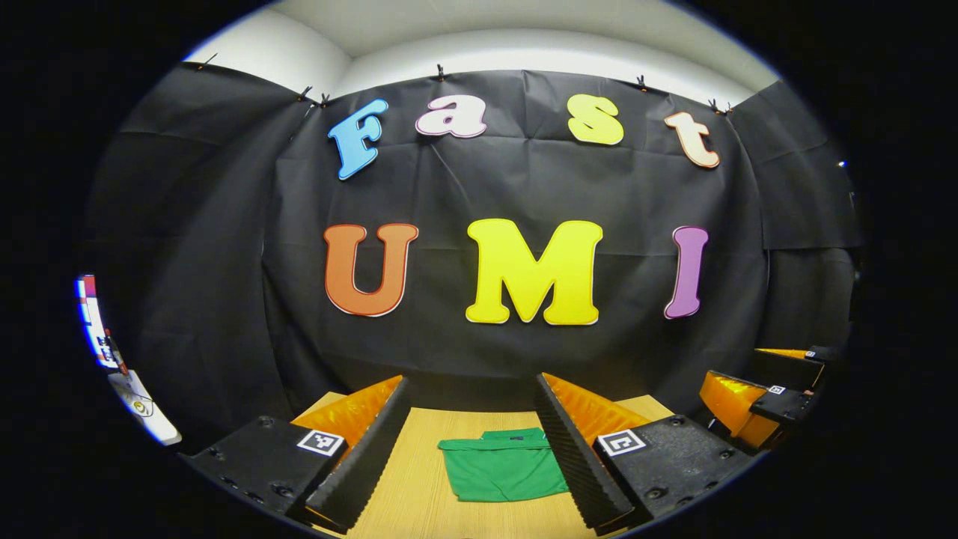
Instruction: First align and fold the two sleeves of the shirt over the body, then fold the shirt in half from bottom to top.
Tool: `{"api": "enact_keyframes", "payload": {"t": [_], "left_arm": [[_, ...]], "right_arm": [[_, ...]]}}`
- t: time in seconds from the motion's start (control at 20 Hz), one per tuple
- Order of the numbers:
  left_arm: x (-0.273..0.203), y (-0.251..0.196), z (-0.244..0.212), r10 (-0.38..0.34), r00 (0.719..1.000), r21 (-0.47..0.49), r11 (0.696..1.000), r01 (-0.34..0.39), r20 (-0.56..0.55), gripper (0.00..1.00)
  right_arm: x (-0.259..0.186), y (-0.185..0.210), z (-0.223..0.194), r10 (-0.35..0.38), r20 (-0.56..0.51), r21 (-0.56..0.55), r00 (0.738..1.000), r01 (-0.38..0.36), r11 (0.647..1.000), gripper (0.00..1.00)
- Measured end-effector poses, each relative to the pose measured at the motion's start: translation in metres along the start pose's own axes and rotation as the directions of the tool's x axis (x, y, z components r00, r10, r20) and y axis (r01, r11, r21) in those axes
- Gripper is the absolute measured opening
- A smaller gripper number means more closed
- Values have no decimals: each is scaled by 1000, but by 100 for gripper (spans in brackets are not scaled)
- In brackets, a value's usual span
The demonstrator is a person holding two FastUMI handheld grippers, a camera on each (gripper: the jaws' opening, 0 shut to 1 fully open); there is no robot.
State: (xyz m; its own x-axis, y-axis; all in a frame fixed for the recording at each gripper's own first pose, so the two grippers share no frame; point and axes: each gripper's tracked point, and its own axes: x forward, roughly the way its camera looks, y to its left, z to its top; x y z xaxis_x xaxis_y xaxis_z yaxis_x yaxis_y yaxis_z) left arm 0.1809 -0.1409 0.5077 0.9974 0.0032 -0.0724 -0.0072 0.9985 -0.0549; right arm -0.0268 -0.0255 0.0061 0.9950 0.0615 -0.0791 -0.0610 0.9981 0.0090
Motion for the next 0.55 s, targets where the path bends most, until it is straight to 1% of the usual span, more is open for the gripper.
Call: {"api": "enact_keyframes", "payload": {"t": [0.05, 0.25, 0.3, 0.35, 0.4, 0.45, 0.5, 0.55], "left_arm": [[0, 1, 1, 1, 1000, -3, 1000, -1, 2, 100], [2, 1, 0, 0, 1000, -8, 1000, 0, -1, 100], [2, 2, 0, 2, 1000, -8, 1000, -2, -1, 100], [2, 2, 1, 2, 1000, -7, 1000, -2, 0, 99], [3, 0, 2, 1, 1000, -7, 1000, -1, 1, 100], [3, 0, 1, 2, 1000, -5, 1000, -2, 0, 100], [4, 1, 0, 6, 1000, 2, 1000, -6, -3, 100], [5, 1, 1, 6, 1000, 6, 1000, -6, -2, 100]], "right_arm": [[0, -2, 1, -5, 5, 0, 1000, 5, 1000, 95], [6, -6, 4, -16, 11, 7, 1000, 16, 1000, 95], [6, -5, 6, -15, 13, 7, 1000, 15, 1000, 95], [7, -4, 6, -12, 15, 7, 1000, 12, 1000, 97], [6, -2, 8, -9, 17, 5, 1000, 9, 1000, 95], [7, -1, 8, -6, 18, 4, 1000, 6, 1000, 97], [7, 0, 9, -5, 20, 3, 1000, 4, 1000, 95], [8, 1, 11, -4, 24, 4, 1000, 3, 1000, 95]]}}
